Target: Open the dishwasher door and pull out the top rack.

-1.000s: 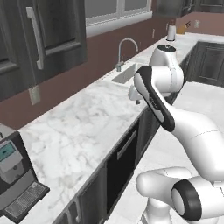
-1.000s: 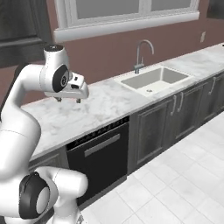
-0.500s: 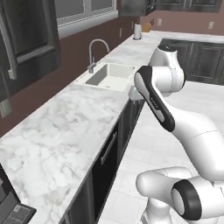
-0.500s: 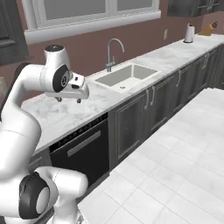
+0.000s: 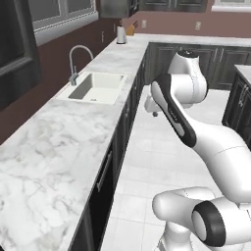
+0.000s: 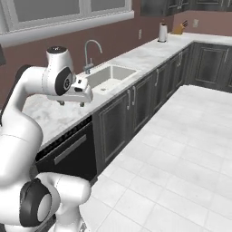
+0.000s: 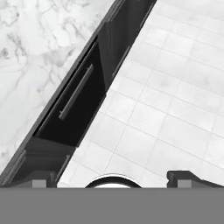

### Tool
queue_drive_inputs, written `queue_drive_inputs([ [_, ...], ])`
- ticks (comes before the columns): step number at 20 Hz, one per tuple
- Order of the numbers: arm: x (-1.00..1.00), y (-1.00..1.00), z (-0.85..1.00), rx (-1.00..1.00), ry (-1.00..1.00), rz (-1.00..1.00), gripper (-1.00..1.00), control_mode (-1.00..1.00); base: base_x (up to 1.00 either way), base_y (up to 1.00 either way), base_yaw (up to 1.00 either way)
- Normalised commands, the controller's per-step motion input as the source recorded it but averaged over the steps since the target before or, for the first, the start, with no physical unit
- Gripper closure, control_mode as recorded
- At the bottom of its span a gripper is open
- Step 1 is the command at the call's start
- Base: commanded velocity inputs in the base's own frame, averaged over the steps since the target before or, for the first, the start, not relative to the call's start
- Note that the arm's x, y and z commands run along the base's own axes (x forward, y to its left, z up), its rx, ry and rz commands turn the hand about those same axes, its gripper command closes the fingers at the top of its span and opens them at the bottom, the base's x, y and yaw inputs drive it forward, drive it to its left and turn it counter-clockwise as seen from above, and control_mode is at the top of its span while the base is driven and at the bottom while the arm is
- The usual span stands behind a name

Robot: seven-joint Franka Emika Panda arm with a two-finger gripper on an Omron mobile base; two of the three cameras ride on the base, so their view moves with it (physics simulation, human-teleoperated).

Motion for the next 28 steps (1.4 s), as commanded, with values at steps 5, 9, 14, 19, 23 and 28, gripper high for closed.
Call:
queue_drive_inputs([
  [5, 0.0, 0.0, 0.0, 0.0, 0.0, 0.0, -1.0, 1.0, -0.24, 0.03, -0.21],
  [9, 0.0, 0.0, 0.0, 0.0, 0.0, 0.0, -1.0, 1.0, -0.31, 0.13, -0.16],
  [14, 0.0, 0.0, 0.0, 0.0, 0.0, 0.0, -1.0, 1.0, -0.33, 0.18, -0.14],
  [19, 0.0, 0.0, 0.0, 0.0, 0.0, 0.0, -1.0, 1.0, -0.3, 0.24, -0.13],
  [23, 0.0, 0.0, 0.0, 0.0, 0.0, 0.0, -1.0, 1.0, -0.07, 0.45, -0.09],
  [28, 0.0, 0.0, 0.0, 0.0, 0.0, 0.0, -1.0, 1.0, 0.0, 0.55, -0.05],
])
